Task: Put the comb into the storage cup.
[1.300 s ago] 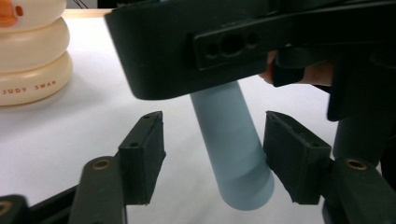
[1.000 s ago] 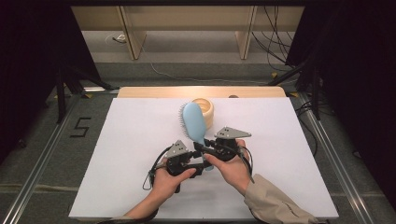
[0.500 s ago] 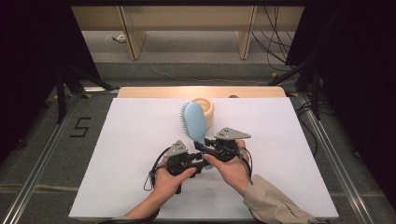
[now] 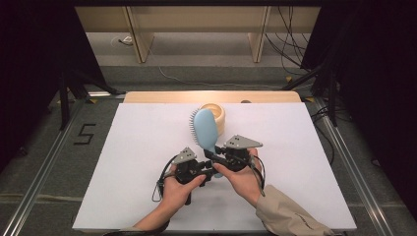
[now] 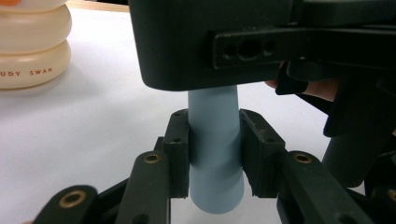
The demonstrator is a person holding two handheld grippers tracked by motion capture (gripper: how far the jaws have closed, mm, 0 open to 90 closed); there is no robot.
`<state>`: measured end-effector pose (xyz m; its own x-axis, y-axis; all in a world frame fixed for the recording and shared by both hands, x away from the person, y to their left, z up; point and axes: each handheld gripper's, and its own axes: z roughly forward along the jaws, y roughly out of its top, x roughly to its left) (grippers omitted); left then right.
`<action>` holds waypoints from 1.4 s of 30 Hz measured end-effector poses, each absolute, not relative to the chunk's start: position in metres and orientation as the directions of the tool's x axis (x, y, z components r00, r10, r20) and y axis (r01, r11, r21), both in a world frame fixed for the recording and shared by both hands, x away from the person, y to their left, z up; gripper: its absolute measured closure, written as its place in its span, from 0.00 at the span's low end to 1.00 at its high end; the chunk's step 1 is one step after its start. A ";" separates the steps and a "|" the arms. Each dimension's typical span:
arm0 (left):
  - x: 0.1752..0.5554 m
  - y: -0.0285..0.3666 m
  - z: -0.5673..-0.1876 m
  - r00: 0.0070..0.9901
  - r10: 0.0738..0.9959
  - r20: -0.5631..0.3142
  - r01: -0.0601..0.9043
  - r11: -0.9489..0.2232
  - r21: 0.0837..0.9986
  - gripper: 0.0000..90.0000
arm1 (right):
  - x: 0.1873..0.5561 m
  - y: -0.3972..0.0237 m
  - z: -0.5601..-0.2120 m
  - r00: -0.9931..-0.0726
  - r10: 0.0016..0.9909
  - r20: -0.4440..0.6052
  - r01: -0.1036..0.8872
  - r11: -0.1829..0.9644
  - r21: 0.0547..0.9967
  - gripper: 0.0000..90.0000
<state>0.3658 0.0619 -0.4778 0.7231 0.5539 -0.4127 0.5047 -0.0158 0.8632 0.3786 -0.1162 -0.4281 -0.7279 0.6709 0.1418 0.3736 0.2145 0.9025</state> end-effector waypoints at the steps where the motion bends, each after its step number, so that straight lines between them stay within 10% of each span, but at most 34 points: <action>1: 0.366 0.062 -0.477 0.724 0.554 -0.412 0.503 -0.015 0.864 0.73 | 0.378 -0.116 -0.428 -0.728 0.671 0.140 0.371 0.215 0.903 0.78; 25: 0.365 0.064 -0.477 0.724 0.511 -0.463 0.530 0.016 0.848 0.73 | 0.380 -0.115 -0.424 -0.739 0.660 0.136 0.370 0.229 0.901 0.70; 42: 0.366 0.064 -0.477 0.720 0.509 -0.472 0.546 0.003 0.838 0.73 | 0.383 -0.116 -0.424 -0.728 0.665 0.165 0.396 0.212 0.893 0.40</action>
